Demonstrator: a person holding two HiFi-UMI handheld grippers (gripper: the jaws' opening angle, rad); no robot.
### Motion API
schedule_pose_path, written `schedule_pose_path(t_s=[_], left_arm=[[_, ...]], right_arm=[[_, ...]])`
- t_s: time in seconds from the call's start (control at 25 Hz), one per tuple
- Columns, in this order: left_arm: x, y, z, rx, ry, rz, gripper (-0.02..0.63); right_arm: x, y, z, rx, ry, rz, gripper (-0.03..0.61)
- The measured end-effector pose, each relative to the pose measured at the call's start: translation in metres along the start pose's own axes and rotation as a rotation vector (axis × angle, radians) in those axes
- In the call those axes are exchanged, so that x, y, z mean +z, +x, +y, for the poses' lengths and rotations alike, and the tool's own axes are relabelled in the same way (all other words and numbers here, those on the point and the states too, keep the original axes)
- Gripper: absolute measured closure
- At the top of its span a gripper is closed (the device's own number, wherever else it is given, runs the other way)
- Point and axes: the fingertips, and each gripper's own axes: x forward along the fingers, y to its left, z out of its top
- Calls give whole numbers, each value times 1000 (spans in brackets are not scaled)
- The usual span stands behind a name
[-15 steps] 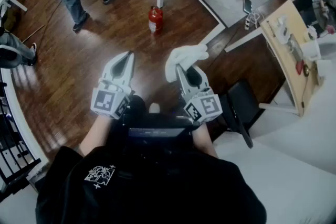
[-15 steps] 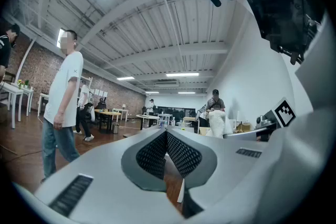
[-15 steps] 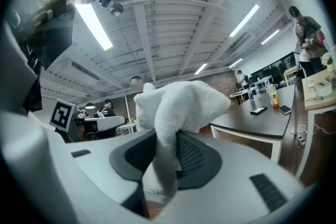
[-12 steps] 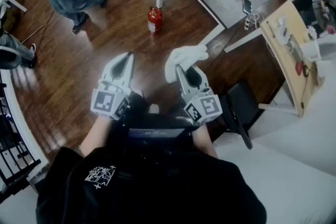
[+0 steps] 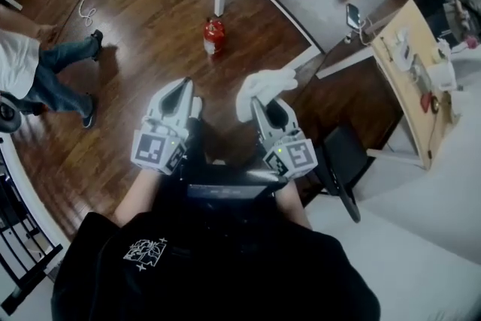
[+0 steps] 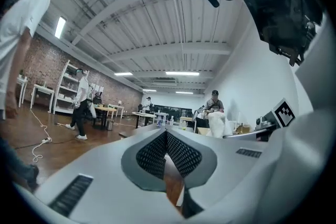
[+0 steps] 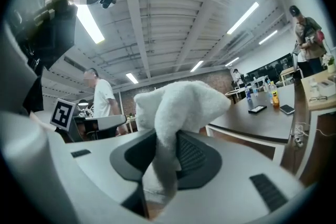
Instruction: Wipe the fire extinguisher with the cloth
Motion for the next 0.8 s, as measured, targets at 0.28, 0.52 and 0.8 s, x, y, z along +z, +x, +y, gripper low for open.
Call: schedule_pose_path(t_s=[0.28,0.52,0.8], left_arm=[[-30,90,81,-14,32,47,614],[-59,155,140,5,54,69,614],[-192,196,189,8,89,45,614]], right_arm=[[-17,108,-54,0,4,34,449],[-51,192,-110,32,27,50,448],[-183,250,-178,90,8,7,449]])
